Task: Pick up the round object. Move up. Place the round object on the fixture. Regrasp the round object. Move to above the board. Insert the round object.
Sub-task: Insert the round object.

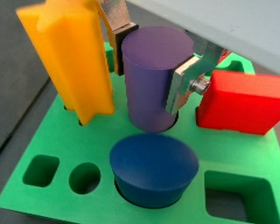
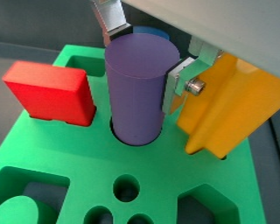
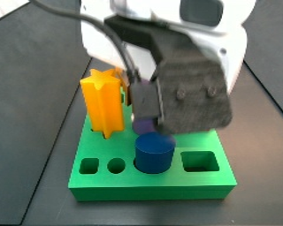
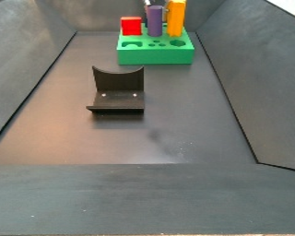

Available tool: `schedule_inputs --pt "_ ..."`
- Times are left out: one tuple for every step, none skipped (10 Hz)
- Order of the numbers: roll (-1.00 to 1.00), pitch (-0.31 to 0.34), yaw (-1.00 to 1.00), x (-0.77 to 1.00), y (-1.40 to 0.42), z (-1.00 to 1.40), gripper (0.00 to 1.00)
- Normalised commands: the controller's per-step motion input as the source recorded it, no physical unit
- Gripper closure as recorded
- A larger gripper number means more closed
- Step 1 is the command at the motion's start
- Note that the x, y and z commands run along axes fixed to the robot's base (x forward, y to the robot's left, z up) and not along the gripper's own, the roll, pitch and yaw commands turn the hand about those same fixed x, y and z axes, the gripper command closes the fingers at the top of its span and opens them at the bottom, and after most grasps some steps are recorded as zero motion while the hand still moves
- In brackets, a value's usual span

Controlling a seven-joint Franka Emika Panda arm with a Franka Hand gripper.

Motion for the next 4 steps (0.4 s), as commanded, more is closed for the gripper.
schedule_inputs --pt "0.09 0.0 0.0 0.08 -0.05 -0.58 1.0" --pt "0.09 0.0 0.0 0.0 -0.12 0.0 1.0" --pt "0.03 0.0 0.0 0.0 -0.02 0.0 1.0" --pt "0.02 0.0 0.0 0.0 0.0 0.0 1.0"
